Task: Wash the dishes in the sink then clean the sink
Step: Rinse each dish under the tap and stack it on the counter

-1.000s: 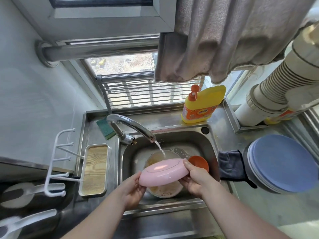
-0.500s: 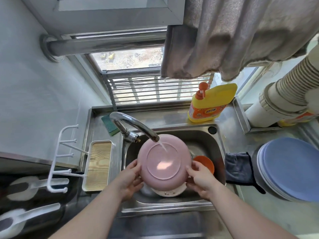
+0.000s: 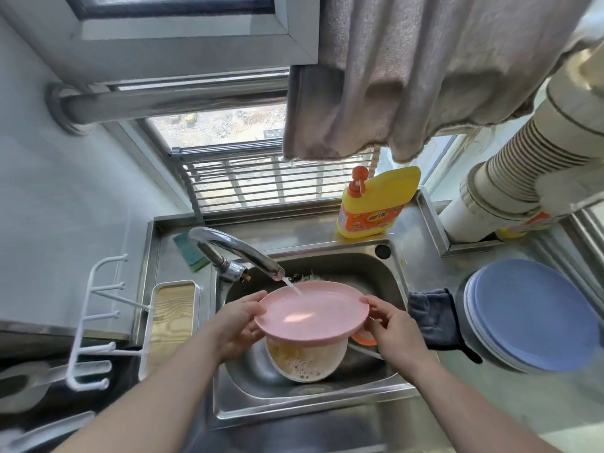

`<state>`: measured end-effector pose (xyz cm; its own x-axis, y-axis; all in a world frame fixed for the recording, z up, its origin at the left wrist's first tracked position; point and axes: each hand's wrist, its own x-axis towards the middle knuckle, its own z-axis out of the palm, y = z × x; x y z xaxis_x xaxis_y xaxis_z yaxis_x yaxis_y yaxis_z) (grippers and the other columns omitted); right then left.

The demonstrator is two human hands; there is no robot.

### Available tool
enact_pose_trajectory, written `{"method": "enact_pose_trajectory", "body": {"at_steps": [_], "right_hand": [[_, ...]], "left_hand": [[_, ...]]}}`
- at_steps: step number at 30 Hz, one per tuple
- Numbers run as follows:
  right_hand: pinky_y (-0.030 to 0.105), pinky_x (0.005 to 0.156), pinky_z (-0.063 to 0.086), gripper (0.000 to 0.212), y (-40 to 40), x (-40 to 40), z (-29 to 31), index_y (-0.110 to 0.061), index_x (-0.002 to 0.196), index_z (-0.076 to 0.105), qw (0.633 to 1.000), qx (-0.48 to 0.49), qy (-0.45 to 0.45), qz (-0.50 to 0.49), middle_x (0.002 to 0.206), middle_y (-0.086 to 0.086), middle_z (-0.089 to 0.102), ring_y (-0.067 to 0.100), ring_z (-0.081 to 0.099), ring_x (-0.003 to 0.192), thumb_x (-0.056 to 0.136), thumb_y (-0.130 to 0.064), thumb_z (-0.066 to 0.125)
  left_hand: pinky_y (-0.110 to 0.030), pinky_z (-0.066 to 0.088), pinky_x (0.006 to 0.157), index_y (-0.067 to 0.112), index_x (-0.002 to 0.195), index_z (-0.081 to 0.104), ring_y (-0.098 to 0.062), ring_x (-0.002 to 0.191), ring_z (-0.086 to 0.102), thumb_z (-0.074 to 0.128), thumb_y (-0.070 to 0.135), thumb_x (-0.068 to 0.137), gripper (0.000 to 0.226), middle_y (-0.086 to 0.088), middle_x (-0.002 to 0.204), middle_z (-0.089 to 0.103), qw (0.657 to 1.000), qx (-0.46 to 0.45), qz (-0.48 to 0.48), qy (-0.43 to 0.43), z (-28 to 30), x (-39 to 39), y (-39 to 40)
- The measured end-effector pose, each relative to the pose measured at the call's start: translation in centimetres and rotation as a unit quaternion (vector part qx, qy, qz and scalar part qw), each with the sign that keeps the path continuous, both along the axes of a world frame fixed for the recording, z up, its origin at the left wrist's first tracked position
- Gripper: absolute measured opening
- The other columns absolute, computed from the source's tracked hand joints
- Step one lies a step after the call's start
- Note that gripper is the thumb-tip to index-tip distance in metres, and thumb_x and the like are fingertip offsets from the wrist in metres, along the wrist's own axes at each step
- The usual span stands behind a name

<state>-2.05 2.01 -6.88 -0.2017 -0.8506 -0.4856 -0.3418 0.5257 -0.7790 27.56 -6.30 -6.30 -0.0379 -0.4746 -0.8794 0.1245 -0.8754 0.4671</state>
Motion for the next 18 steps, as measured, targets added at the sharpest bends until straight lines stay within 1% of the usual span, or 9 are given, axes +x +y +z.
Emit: {"method": "enact_pose_trajectory", "body": {"at_steps": [2, 4, 6, 8, 9, 11, 12, 15, 18], "right_hand": [[0.04, 0.098, 0.06, 0.03, -0.3, 1.0, 0.1, -0.041, 0.123, 0.072, 0.993, 0.026, -0.1, -0.06, 0.115, -0.01, 0.076, 0.015, 0.07, 0.11, 0.107, -0.021, 0.056], [0.046, 0.091, 0.062, 0.033, -0.7, 1.9, 0.6, -0.033, 0.127, 0.072, 0.973, 0.062, -0.187, -0.121, 0.115, 0.005, 0.075, 0.029, 0.072, 0.105, 0.11, -0.017, 0.048], [0.05, 0.087, 0.063, 0.033, -0.9, 2.6, 0.9, -0.035, 0.127, 0.071, 0.956, 0.091, -0.248, -0.129, 0.115, 0.009, 0.076, 0.037, 0.073, 0.101, 0.11, -0.024, 0.046], [0.053, 0.087, 0.062, 0.026, -0.6, 3.7, 0.9, -0.037, 0.126, 0.069, 0.942, 0.125, -0.292, -0.11, 0.117, 0.006, 0.076, 0.04, 0.075, 0.097, 0.106, -0.032, 0.052], [0.054, 0.087, 0.062, 0.026, -0.2, 4.3, 0.5, -0.037, 0.127, 0.065, 0.935, 0.143, -0.304, -0.109, 0.12, 0.005, 0.075, 0.042, 0.075, 0.096, 0.103, -0.03, 0.058], [0.057, 0.088, 0.061, 0.049, 0.3, 5.6, -0.4, -0.044, 0.134, 0.05, 0.925, 0.184, -0.308, -0.126, 0.123, 0.008, 0.073, 0.045, 0.075, 0.095, 0.097, -0.015, 0.065], [0.057, 0.087, 0.061, 0.053, 0.4, 6.3, -0.6, -0.039, 0.135, 0.048, 0.922, 0.2, -0.306, -0.126, 0.119, 0.013, 0.074, 0.045, 0.075, 0.093, 0.095, -0.007, 0.063], [0.054, 0.087, 0.062, 0.03, 0.7, 8.2, -0.5, -0.006, 0.124, 0.065, 0.922, 0.238, -0.292, -0.087, 0.099, 0.024, 0.075, 0.04, 0.07, 0.087, 0.097, 0.003, 0.055], [0.057, 0.089, 0.061, 0.026, 0.3, 9.2, -0.2, -0.012, 0.124, 0.065, 0.93, 0.196, -0.293, -0.105, 0.106, 0.025, 0.076, 0.038, 0.075, 0.092, 0.101, -0.001, 0.058]], "left_hand": [[-0.029, 0.059, 0.062, 0.01, 0.143, 0.06, -0.027, 0.091, 0.065, 0.05, -0.015, 0.09, 0.059, -0.021, 0.125, 0.066, 1.0, -0.022, -0.002, 0.003, 0.4, 0.7, -0.1], [-0.034, 0.057, 0.074, 0.011, 0.142, 0.06, -0.03, 0.095, 0.064, 0.05, -0.016, 0.089, 0.061, -0.023, 0.125, 0.067, 0.999, -0.042, 0.002, 0.015, 0.9, 1.4, -0.1], [-0.041, 0.054, 0.085, 0.015, 0.137, 0.063, -0.034, 0.101, 0.063, 0.05, -0.016, 0.085, 0.062, -0.023, 0.125, 0.066, 0.998, -0.047, 0.02, 0.023, 1.0, 2.2, 0.1], [-0.044, 0.055, 0.086, 0.018, 0.133, 0.064, -0.038, 0.105, 0.061, 0.049, -0.015, 0.081, 0.063, -0.023, 0.124, 0.063, 0.998, -0.048, 0.036, 0.03, 1.3, 3.2, 0.5], [-0.044, 0.056, 0.083, 0.018, 0.133, 0.064, -0.04, 0.106, 0.061, 0.049, -0.014, 0.078, 0.065, -0.023, 0.125, 0.062, 0.998, -0.048, 0.036, 0.032, 1.5, 3.7, 0.8], [-0.044, 0.059, 0.078, 0.018, 0.133, 0.064, -0.042, 0.106, 0.063, 0.05, -0.012, 0.073, 0.069, -0.025, 0.127, 0.062, 0.998, -0.049, 0.026, 0.035, 1.9, 4.6, 1.4], [-0.044, 0.059, 0.078, 0.017, 0.133, 0.066, -0.042, 0.105, 0.065, 0.048, -0.013, 0.075, 0.068, -0.025, 0.126, 0.064, 0.998, -0.052, 0.02, 0.034, 2.0, 5.0, 1.7], [-0.036, 0.059, 0.074, 0.02, 0.129, 0.071, -0.034, 0.093, 0.069, 0.041, -0.016, 0.08, 0.067, -0.02, 0.113, 0.074, 0.997, -0.068, 0.021, 0.034, 2.3, 6.1, 2.4], [-0.039, 0.054, 0.083, 0.023, 0.136, 0.067, -0.032, 0.098, 0.069, 0.045, -0.02, 0.083, 0.072, -0.014, 0.121, 0.075, 0.995, -0.079, 0.05, 0.032, 1.8, 7.0, 2.5]]}}
